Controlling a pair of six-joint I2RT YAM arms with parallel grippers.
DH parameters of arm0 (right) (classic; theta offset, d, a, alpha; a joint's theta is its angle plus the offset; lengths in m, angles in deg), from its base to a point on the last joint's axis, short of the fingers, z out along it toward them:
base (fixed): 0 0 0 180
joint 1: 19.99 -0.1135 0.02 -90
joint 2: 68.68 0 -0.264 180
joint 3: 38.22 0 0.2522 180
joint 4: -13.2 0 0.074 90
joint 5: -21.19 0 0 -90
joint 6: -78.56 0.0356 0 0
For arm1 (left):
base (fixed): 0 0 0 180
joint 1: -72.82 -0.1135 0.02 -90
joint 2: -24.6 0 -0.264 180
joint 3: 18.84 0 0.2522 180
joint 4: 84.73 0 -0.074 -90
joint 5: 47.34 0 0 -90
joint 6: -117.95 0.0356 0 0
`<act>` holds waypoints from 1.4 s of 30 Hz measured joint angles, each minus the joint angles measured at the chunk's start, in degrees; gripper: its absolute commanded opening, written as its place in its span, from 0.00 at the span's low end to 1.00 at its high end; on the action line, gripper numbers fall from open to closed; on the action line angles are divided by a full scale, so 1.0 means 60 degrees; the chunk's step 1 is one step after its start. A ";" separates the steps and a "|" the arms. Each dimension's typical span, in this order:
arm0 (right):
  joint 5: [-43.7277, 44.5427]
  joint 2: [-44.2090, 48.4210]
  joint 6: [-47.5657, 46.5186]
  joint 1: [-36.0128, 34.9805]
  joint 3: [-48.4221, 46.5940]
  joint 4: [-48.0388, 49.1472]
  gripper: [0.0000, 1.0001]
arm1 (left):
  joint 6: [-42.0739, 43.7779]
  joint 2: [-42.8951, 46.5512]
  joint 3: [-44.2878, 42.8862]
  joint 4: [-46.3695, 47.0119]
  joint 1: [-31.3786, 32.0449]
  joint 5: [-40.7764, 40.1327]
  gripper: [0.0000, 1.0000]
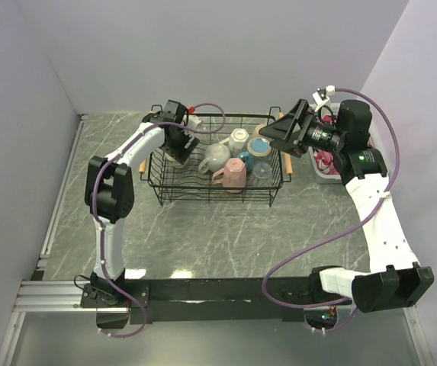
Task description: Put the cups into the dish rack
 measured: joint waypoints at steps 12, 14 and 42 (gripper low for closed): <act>-0.0091 0.0000 -0.0018 0.0000 0.0175 0.0113 1.00 | -0.0007 -0.0025 -0.0044 0.0280 0.0175 0.0084 0.96; -0.0076 0.0000 -0.0098 0.0000 0.0175 0.0051 1.00 | -0.0007 -0.0025 -0.0171 0.0273 0.0175 0.0084 0.96; 0.7282 -0.1107 -0.3789 -0.2579 -0.2441 -0.5304 1.00 | -0.3235 0.5515 0.0277 0.2157 -0.1341 0.2335 0.96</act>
